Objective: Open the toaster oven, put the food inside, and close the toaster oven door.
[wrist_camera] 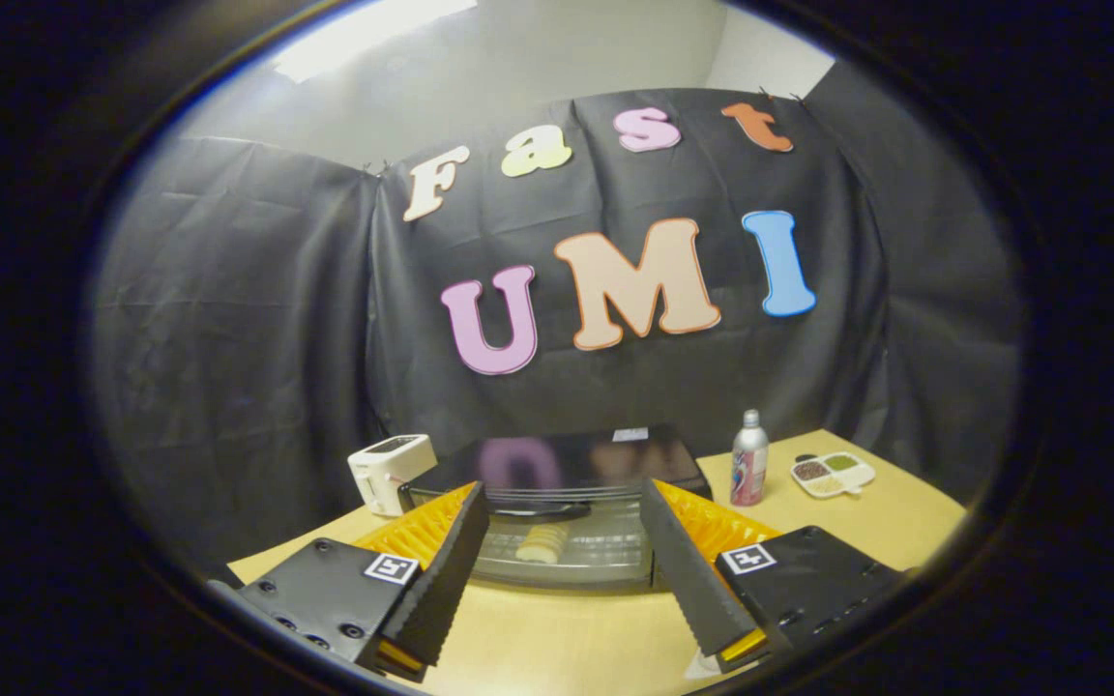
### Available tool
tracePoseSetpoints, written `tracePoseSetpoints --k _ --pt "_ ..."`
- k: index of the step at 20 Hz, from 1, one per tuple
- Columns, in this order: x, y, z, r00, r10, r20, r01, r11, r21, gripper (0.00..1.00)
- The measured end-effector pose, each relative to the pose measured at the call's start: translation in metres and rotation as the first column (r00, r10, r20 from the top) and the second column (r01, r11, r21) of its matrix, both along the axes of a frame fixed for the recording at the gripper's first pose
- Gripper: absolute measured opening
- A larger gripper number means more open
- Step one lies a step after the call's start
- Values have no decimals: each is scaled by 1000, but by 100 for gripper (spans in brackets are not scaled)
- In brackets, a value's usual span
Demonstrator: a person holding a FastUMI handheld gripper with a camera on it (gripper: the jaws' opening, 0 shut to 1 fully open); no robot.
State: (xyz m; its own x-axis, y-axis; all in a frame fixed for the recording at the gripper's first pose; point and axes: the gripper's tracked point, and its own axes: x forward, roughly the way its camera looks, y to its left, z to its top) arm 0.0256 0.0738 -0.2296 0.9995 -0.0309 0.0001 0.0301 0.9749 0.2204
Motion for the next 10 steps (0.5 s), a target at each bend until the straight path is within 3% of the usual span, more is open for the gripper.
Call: tracePoseSetpoints --k 6,10 --pt "-30 -48 46 992 -92 91 100 992 -77 98" --pt "-43 -54 55 993 -82 82 88 994 -66 99"
